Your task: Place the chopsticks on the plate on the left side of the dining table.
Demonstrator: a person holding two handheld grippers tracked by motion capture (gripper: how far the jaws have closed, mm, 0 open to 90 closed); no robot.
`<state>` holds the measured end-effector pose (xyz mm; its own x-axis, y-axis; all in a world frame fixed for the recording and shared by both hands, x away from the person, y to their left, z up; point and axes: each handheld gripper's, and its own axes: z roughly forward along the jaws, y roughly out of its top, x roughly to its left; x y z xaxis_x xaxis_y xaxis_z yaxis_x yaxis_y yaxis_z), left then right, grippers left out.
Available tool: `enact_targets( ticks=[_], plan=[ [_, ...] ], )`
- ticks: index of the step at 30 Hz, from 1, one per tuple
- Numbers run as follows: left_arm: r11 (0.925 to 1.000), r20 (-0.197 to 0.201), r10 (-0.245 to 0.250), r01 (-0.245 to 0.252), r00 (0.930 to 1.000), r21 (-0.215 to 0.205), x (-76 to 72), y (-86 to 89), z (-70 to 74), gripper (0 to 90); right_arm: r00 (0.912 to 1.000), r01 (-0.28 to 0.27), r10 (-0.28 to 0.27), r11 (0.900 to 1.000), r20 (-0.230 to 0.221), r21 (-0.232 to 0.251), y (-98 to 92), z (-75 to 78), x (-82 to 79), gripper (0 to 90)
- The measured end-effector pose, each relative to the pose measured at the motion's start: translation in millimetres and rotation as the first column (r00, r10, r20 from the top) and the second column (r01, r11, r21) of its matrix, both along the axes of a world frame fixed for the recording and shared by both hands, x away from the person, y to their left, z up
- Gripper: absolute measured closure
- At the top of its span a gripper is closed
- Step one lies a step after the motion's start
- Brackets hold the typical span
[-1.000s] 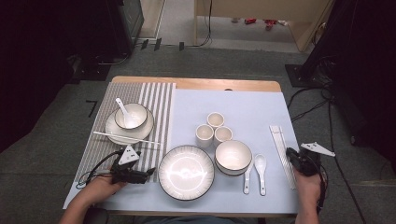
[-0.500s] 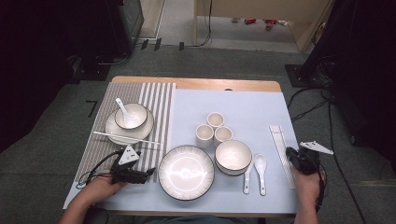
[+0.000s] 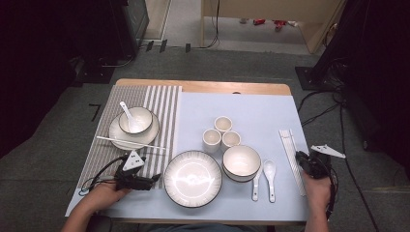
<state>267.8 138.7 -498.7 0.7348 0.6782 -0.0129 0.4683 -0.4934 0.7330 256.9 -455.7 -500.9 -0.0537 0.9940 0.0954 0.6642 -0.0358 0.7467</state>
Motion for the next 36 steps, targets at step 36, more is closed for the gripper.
enact_targets(
  ticks=[36],
  plan=[
    [1.0000, -0.002, 0.000, 0.000, 1.0000, 0.000, 0.1, 0.1, 0.1, 14.6, 0.9996, 0.030, -0.030, 0.998, 0.002, -0.050, 3.1, 0.5, 13.8, 84.6]
  ],
)
